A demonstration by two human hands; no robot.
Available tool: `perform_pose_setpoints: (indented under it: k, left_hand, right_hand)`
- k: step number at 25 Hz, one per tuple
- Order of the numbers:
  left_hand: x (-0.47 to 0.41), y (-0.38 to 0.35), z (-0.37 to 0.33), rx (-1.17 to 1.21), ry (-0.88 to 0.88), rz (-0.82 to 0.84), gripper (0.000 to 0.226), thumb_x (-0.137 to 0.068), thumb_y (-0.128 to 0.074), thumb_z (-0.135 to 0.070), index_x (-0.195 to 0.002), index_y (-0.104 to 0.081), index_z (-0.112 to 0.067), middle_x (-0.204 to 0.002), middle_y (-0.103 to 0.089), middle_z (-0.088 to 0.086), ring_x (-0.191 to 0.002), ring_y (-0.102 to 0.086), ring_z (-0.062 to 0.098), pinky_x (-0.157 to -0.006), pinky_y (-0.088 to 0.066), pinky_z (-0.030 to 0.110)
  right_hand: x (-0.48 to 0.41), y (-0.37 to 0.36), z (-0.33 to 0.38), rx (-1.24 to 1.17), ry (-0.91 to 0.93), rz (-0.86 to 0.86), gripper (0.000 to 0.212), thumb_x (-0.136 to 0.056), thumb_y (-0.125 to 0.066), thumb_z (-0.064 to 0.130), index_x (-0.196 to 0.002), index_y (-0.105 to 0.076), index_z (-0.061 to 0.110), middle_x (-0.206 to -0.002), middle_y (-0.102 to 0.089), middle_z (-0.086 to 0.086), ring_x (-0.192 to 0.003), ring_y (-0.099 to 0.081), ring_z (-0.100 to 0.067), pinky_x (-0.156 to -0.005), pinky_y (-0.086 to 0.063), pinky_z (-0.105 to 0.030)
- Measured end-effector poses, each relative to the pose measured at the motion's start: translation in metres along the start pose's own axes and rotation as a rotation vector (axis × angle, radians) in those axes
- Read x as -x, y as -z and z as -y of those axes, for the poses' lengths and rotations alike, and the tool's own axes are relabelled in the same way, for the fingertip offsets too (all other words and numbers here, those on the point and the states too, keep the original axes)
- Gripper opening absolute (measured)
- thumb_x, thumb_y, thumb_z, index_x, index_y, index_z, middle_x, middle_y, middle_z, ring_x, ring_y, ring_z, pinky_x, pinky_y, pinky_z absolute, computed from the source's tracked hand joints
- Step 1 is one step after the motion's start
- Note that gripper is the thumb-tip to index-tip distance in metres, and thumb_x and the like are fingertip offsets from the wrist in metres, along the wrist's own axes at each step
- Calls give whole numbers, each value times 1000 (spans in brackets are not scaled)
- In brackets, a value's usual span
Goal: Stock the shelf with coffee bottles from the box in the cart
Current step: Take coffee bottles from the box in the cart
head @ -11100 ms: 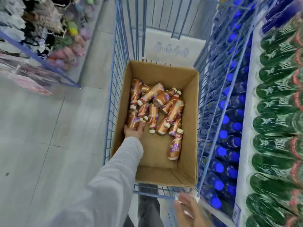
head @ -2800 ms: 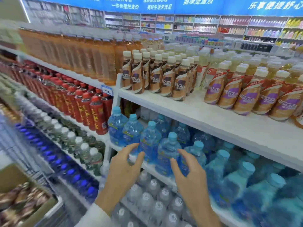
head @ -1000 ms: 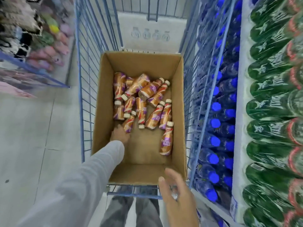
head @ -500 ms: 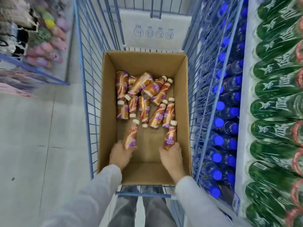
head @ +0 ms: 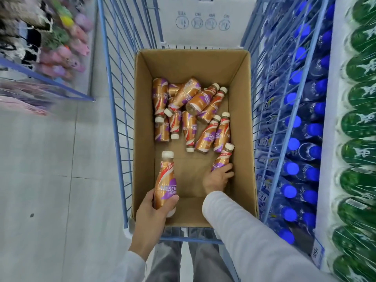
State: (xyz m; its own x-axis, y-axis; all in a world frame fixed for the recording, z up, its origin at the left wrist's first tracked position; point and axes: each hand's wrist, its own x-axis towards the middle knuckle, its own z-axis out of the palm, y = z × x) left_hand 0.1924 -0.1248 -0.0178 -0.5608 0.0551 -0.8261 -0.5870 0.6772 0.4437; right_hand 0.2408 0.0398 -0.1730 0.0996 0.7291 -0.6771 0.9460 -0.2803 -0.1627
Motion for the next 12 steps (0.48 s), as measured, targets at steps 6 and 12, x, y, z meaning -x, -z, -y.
perform_pose_setpoints:
  k: [6, 12]
  left_hand:
    - [10, 4, -7, 81, -39, 8, 65, -78, -79, -52, -133, -53, -28, -111, -65, -9, -99, -65, 14, -69, -55, 20]
    - [72, 29, -41, 121, -251, 94, 66, -66, -77, -64, -122, -57, -35, -107, -67, -15, -95, -67, 9, -60, -56, 15]
  right_hand:
    - [6, 35, -12, -287, 7, 187, 72, -91, -72, 22, -147, -31, 3, -142, -46, -20, -124, -52, -38, -102, -43, -41]
    - [113, 135, -13, -656, 203, 280, 53, -87, -76, 29, -127, -41, 26, -115, -61, 1, -95, -63, -10, -56, -49, -12]
